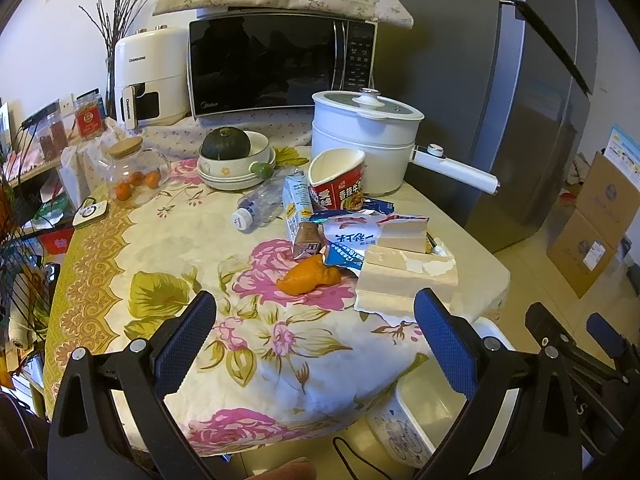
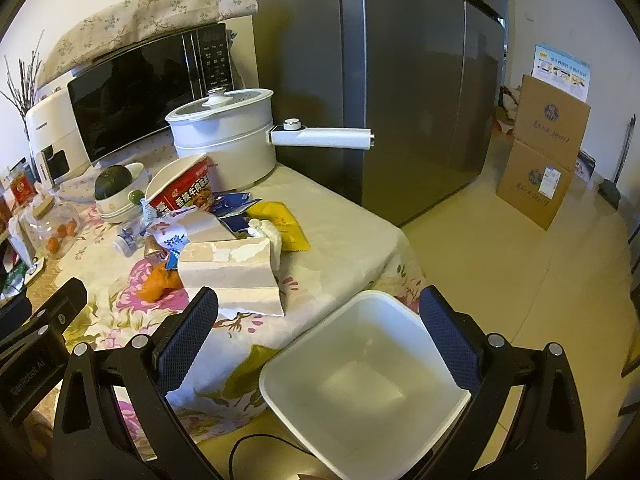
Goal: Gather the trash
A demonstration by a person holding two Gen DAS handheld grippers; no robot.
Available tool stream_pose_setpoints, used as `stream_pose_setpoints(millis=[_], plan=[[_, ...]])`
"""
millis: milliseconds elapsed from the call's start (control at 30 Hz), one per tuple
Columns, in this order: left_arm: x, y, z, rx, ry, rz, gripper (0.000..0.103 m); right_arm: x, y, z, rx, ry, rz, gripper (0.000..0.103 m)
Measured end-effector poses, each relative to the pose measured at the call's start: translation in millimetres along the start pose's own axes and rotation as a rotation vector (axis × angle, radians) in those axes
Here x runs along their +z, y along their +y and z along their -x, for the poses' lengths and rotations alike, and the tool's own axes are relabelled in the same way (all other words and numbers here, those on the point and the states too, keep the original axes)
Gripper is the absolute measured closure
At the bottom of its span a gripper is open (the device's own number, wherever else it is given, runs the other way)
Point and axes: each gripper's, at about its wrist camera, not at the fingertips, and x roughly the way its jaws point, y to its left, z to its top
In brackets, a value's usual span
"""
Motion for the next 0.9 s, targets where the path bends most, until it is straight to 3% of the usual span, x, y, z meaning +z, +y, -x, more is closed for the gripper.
stream_pose_setpoints(millis=[300, 533, 633, 767, 900], plan=[[3.9, 14.1, -6.5, 0.03, 0.01, 0.045, 0.007, 2.1, 11.3, -6.4, 0.02, 0.027, 0.002, 0.007], [10.8, 47.8, -17.3, 0.088, 0.021, 0.129, 0.007, 0.3, 32.8, -17.0, 0.086, 0.072, 0.002, 0.007], [14.6, 73.5, -26.4, 0.126, 0.018, 0.185, 0.007, -2.1, 46.0, -25.9, 0.124, 0.106, -0.003, 0.007], [16.6, 111.2, -46.9, 0.145, 0.079, 0.271, 0.007, -10.5, 68.1, -39.1, 0.15, 0.15, 0.03, 0.007], [13.7, 150.7, -59.1, 0.164, 0.101, 0.381, 0.007, -21.4, 102.8, -51.8, 0.168, 0.188, 0.114, 0.007]])
